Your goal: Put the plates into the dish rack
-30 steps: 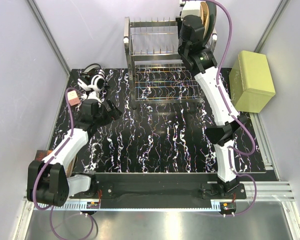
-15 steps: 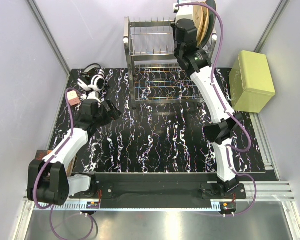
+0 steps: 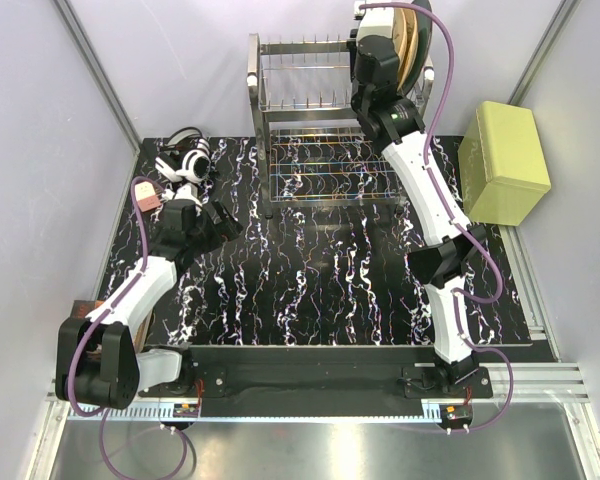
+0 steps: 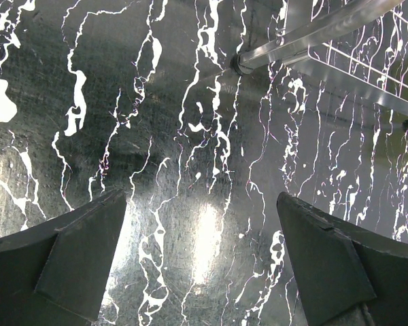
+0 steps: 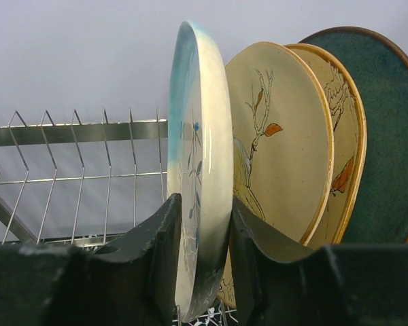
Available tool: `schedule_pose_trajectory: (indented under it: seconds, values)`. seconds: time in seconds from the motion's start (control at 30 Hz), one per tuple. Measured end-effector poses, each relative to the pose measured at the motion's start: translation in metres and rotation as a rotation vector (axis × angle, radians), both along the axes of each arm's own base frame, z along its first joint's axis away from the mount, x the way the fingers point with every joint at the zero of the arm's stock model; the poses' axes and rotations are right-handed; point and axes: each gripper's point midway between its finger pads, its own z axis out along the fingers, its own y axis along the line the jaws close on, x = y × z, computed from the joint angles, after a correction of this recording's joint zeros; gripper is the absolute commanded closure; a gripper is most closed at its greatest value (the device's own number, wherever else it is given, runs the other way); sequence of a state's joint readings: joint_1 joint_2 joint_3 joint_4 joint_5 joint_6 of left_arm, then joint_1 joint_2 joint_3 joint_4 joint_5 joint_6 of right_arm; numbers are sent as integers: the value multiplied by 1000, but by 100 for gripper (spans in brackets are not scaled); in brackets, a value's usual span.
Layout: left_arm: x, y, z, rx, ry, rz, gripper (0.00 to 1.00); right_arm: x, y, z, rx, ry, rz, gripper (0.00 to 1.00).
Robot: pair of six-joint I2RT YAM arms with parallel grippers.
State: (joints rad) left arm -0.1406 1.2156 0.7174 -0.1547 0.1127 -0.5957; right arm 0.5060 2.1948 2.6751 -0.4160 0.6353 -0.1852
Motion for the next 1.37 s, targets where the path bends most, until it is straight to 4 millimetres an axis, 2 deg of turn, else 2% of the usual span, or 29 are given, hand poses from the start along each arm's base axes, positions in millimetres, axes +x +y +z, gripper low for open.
schedule_pose_trajectory:
  seconds: [0.17, 0.23, 0.3, 0.33, 0.4, 0.43, 0.53, 0.63, 0.7, 0.8, 0.9, 0.97, 1.07, 1.17, 1.27, 1.37]
  values:
    - [0, 1, 0, 0, 0, 2, 1, 1, -2, 3, 6, -12, -3, 55]
    - [0, 1, 0, 0, 0, 2, 1, 1, -2, 4, 8, -15, -2, 48]
    - [0, 1, 0, 0, 0, 2, 1, 1, -1, 6, 10, -20, 0, 38]
    - [0, 1, 0, 2, 0, 1, 1, 0, -1, 6, 11, -21, 3, 27]
    - [0, 1, 0, 10, -3, -5, 1, -3, 0, 10, 5, -24, 8, 16]
    - [0, 2, 0, 16, -4, -10, 1, -6, 1, 12, -8, -24, 14, 1]
    - [0, 4, 0, 45, -13, -31, 1, -24, 3, 23, -46, -25, 33, 0]
    - [3, 6, 6, 95, -36, -63, 1, -49, -1, 43, -86, -46, 50, 0]
    - [8, 10, 18, 138, -65, -80, 1, -68, -11, 62, -106, -75, 47, 0]
    - [21, 16, 45, 207, -147, -97, 1, -95, -32, 83, -132, -110, 28, 0]
    - [30, 22, 76, 286, -236, -118, 1, -127, -55, 86, -169, -114, 17, 0]
    - [33, 26, 94, 342, -286, -140, 1, -148, -71, 72, -193, -86, 3, 0]
    - [34, 33, 115, 429, -347, -157, 1, -177, -95, 41, -215, -13, -32, 0]
    - [33, 41, 127, 502, -383, -165, 1, -209, -119, -8, -233, 111, -55, 0]
    - [29, 46, 130, 544, -388, -169, 1, -237, -142, -49, -235, 202, -74, 0]
    - [25, 48, 130, 554, -381, -171, 1, -261, -177, -93, -244, 290, -143, 0]
